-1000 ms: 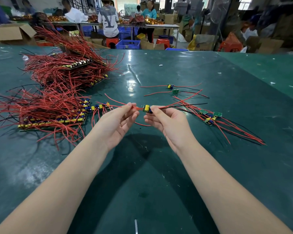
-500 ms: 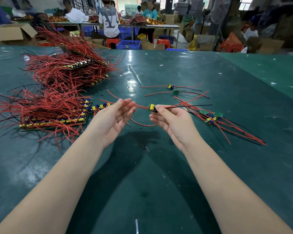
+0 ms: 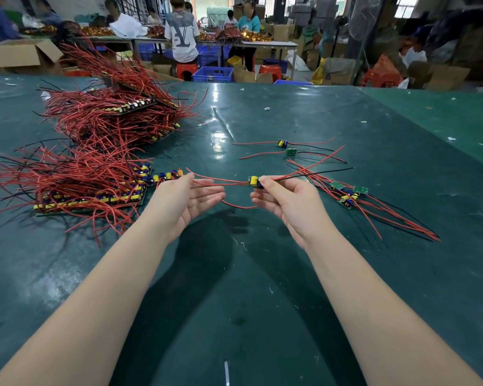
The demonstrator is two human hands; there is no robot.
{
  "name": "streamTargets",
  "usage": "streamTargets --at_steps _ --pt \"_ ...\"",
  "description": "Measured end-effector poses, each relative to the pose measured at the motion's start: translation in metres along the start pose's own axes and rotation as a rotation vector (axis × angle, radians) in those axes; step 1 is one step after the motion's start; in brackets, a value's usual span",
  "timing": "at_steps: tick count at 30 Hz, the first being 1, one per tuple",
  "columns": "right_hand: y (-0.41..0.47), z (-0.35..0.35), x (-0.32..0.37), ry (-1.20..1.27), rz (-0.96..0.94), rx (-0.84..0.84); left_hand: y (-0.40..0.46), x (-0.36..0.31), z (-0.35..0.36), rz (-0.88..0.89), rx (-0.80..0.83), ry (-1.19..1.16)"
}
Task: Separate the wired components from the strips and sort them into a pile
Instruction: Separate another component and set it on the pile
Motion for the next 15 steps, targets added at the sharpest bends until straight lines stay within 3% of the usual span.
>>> streamTargets --at_steps 5,15 --pt "-0.001 0.003 0.001 0.075 0.020 0.019 0.004 0.002 -0.006 -0.033 0.001 -0.099" --pt "-0.001 0.008 -0.005 0.211 0.104 0.042 0.005 -0.005 0.010 0.079 0.106 -0.005"
Point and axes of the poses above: each hand's wrist, its own y-axis towards the middle knuckle, its own z-axis out of the palm, x = y × z, the point moved 10 cm from there along y, towards the middle knuckle, and after that the axes turned 2 degrees about z, right-handed, at the moved point
